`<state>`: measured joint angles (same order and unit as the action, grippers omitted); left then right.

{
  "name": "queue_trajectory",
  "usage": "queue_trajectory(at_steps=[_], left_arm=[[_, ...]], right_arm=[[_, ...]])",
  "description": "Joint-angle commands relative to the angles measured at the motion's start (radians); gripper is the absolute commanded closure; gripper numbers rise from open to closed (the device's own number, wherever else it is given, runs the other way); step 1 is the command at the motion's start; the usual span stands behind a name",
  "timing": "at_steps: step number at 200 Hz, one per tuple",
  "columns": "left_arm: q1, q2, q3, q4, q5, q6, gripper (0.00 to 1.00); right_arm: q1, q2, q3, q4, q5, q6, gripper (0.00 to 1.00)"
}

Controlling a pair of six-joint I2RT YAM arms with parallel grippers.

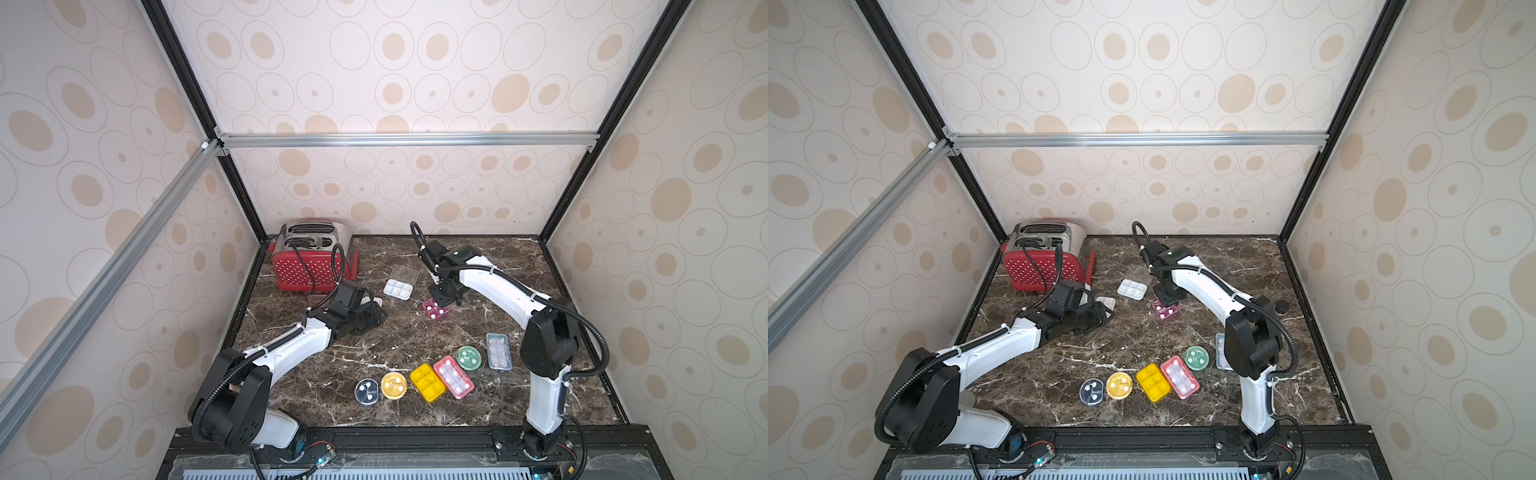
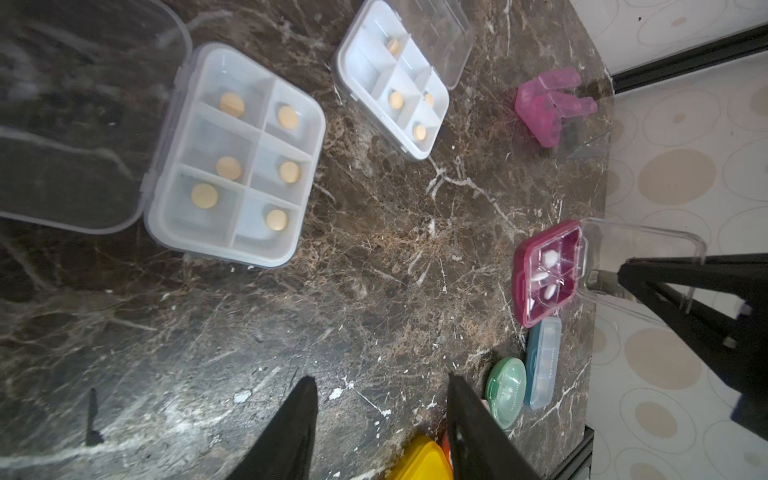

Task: Close pillboxes
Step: Place the pillbox at the center of the board.

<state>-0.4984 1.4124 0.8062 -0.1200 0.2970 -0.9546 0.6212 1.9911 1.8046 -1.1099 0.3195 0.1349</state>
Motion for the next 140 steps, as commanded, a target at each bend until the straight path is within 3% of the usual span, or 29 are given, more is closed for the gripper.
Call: queue_trajectory(at_steps=[1, 81, 140], left_arm=[[-0.013, -0.021, -0.030, 0.068, -0.033, -0.036, 0.50], [-0.047, 0.080, -0.042, 0.175, -0.027, -0.053, 0.50], [-0.047, 0.155, 0.009, 0.196, -0.015, -0.031, 0.54]], right_arm=[[0.044, 0.092, 0.089, -0.069, 0.061, 0.044, 1.00], [0.130, 0.219, 0.196, -0.066, 0.010, 0.101, 1.00], [0.141, 0.186, 0.093, 0.012, -0.092, 0.130, 1.00]])
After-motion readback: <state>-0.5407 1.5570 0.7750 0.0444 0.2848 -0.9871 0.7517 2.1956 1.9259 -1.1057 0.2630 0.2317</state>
